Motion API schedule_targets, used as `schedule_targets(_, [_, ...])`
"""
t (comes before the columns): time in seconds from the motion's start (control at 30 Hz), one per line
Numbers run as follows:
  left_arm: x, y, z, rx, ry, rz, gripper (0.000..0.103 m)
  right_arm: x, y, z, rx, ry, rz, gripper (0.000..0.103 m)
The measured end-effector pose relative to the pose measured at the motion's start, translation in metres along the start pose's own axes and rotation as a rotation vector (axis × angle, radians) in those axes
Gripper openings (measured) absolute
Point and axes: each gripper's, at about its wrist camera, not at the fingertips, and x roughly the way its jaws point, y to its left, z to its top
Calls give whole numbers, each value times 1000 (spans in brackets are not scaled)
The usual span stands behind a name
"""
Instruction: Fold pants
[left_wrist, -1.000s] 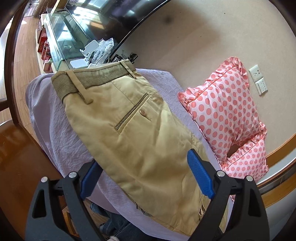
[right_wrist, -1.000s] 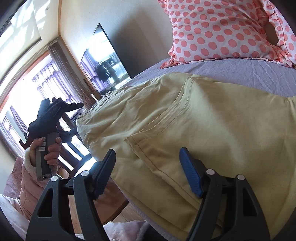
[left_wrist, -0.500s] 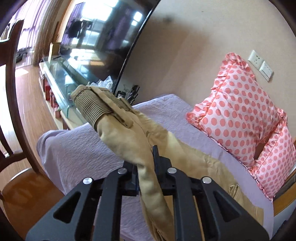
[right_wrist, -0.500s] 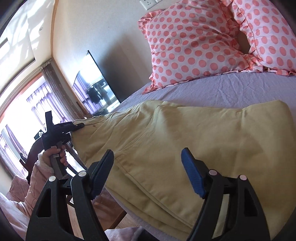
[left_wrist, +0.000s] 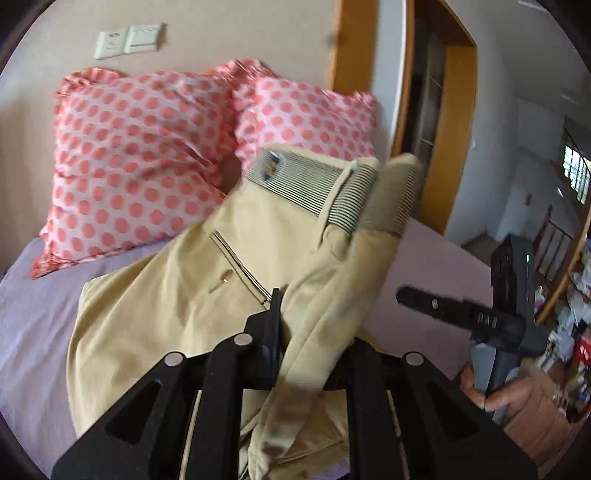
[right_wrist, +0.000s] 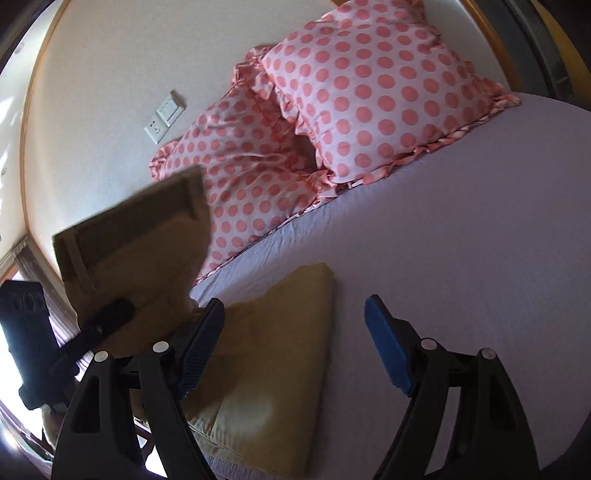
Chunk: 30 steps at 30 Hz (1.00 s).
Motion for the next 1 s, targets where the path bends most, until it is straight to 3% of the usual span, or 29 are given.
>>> schedule_targets(0.1, [38, -22, -30, 60, 149, -59, 10, -11, -22, 5, 69, -8, -14, 80])
schedule_targets(0.23, [33, -31, -43, 119, 148, -2, 15, -4, -31, 13, 106, 46, 31, 81])
schedule_targets(0.33, [23, -32, -42, 115, 177, -52, 29, 23, -25, 15, 125, 175, 99, 81])
schedule_targets(0.37, [16, -28, -40, 91, 176, -100, 32, 33, -23, 13, 119, 221, 98, 81])
schedule_targets(0.43, [-7, -7, -40, 3, 153, -186, 50, 49, -19, 9, 95, 291, 68, 81])
schedule_targets(0.47, [-20, 9, -39, -50, 123, -185, 56, 54, -18, 7, 90, 307, 67, 78])
schedule_targets(0.5, [-30, 31, -38, -109, 90, -145, 62, 58, -17, 7, 75, 311, 65, 75])
schedule_targets(0.6, [-47, 107, -39, -323, 68, 27, 62, 72, -15, 4, 65, 360, 100, 59])
schedule_targets(0.67, [-46, 152, -44, -439, 91, 36, 62, 81, -9, 3, 25, 380, 93, 56])
schedule_targets(0.73, [-35, 178, -48, -477, 156, 84, 62, 90, -3, 5, 0, 395, 77, 57])
schedule_targets(0.83, [-15, 195, -51, -473, 226, 63, 62, 98, -2, 6, 6, 417, 112, 56])
schedule_targets(1.0, [8, 207, -56, -499, 297, 19, 65, 102, -13, 11, 48, 445, 124, 36])
